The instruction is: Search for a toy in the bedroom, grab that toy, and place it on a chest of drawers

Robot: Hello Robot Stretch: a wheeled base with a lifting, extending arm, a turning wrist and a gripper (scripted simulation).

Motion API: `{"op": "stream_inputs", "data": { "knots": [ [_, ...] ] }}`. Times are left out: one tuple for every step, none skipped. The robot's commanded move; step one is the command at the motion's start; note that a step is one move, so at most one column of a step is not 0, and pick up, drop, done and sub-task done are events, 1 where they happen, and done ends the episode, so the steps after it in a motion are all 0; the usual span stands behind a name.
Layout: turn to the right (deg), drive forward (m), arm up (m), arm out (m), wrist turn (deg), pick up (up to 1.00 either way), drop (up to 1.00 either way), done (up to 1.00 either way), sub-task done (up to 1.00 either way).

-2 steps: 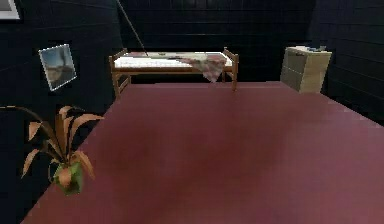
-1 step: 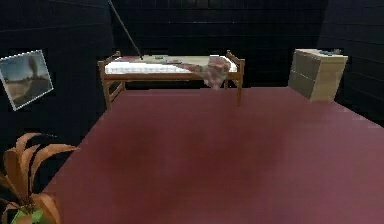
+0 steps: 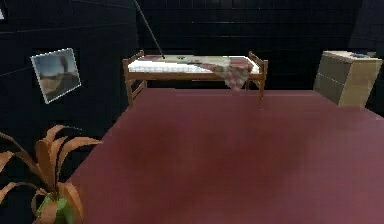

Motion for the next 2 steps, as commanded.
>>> {"op": "stream_inputs", "data": {
  "knots": [
    [0.0,1.00,0.00,0.00,0.0,0.00,0.00,0.00,0.00],
    [0.0,1.00,0.00,0.00,0.0,0.00,0.00,0.00,0.00]
  ]
}}
